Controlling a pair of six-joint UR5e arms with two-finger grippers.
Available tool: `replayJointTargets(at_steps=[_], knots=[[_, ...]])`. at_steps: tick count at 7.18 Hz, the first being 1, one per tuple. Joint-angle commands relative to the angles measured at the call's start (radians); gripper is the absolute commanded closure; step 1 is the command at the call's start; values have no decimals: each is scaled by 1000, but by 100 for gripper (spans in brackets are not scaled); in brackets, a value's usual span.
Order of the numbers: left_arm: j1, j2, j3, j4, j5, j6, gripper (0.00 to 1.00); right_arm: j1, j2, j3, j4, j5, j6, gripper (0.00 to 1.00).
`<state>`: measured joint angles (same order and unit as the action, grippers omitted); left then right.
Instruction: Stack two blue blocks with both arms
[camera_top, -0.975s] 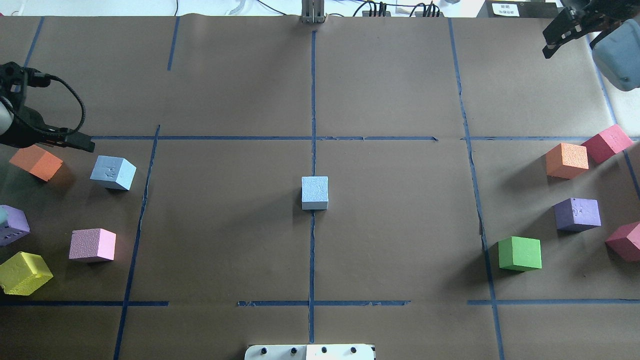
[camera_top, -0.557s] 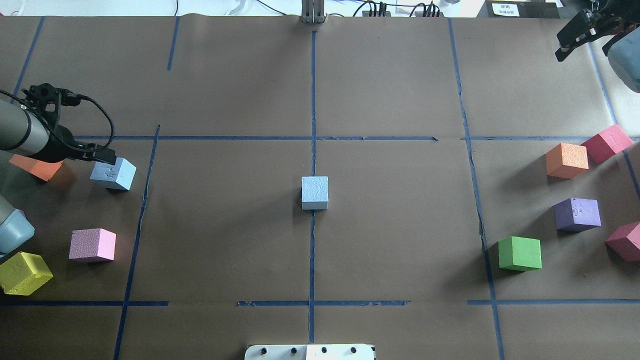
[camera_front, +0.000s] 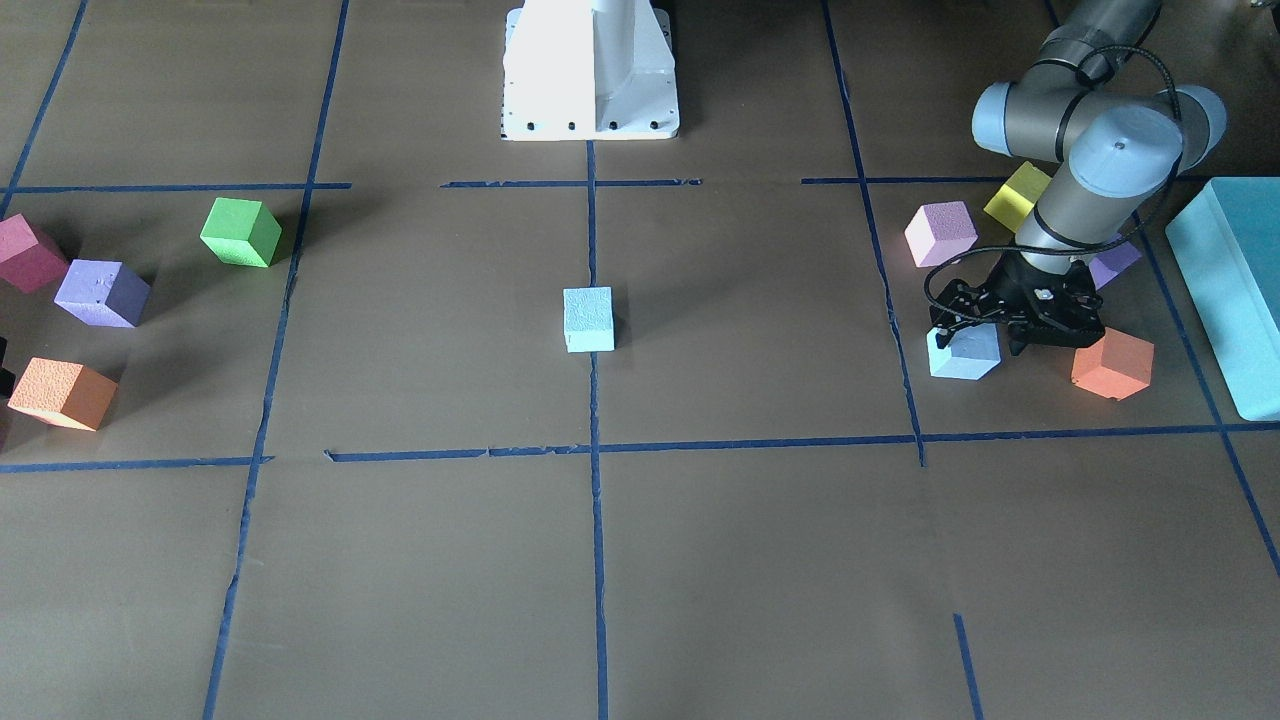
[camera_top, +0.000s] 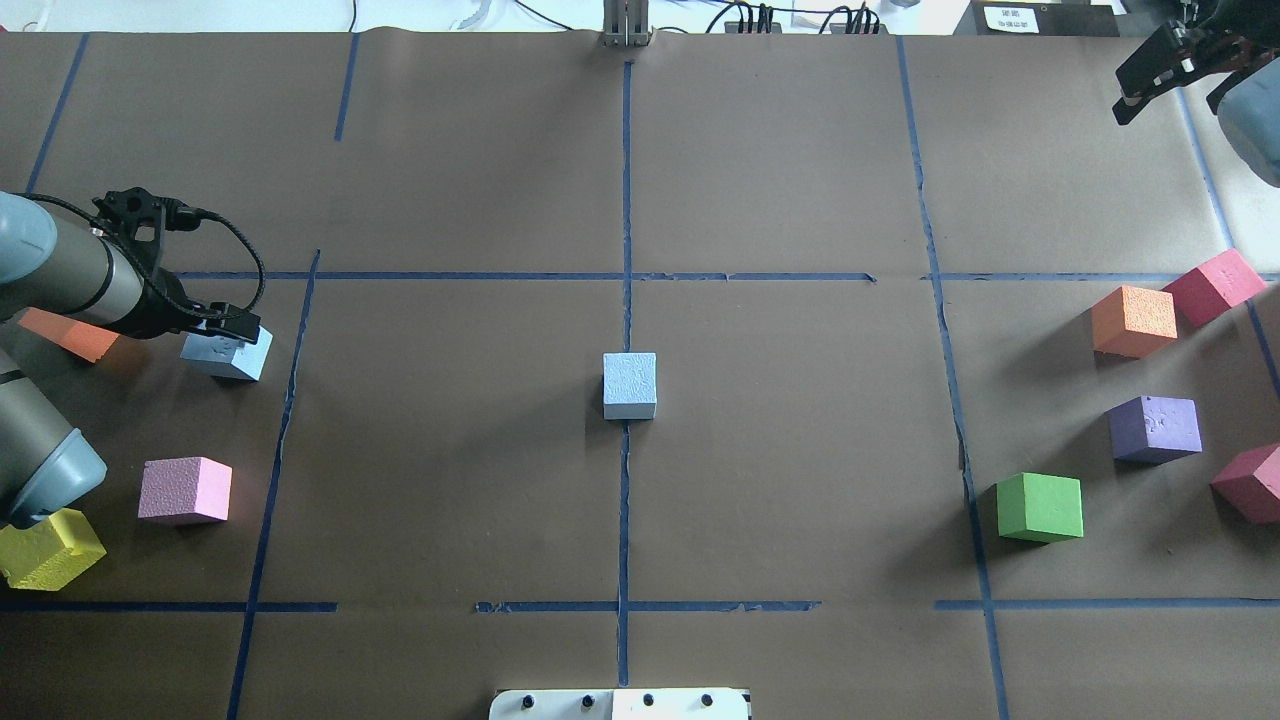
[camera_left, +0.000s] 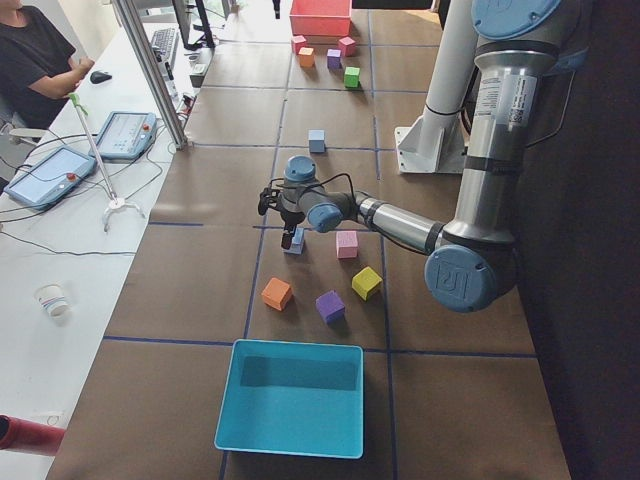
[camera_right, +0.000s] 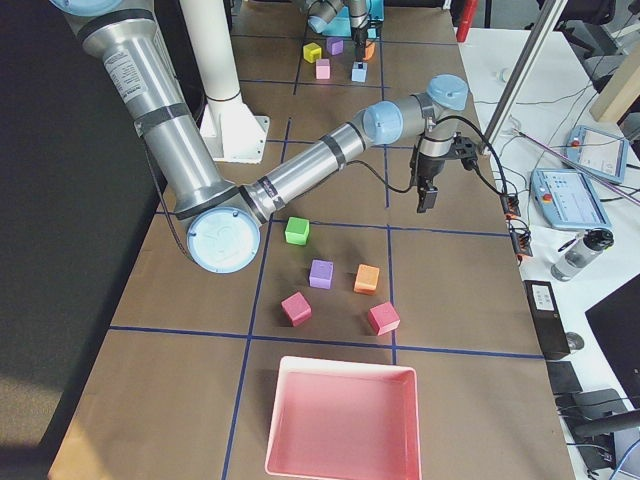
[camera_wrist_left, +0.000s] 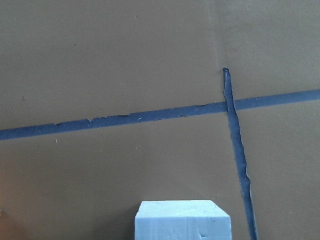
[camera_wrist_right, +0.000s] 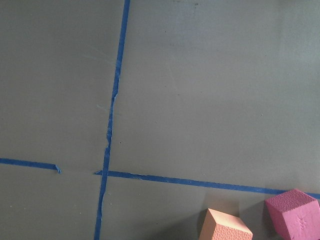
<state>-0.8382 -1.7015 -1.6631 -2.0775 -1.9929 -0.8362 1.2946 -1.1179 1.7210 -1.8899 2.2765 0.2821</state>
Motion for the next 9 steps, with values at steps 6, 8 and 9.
replayJointTargets(at_steps=[6, 8, 9], knots=[[-70, -24, -140, 246, -118, 11, 100, 2, -17, 19, 2, 0, 0, 0], [-70, -250, -283, 679, -112, 11, 100, 30, -119, 55, 41, 3, -42, 0], [-65, -367, -288, 812, -109, -3, 100, 54, -208, 55, 93, 35, -81, 0]])
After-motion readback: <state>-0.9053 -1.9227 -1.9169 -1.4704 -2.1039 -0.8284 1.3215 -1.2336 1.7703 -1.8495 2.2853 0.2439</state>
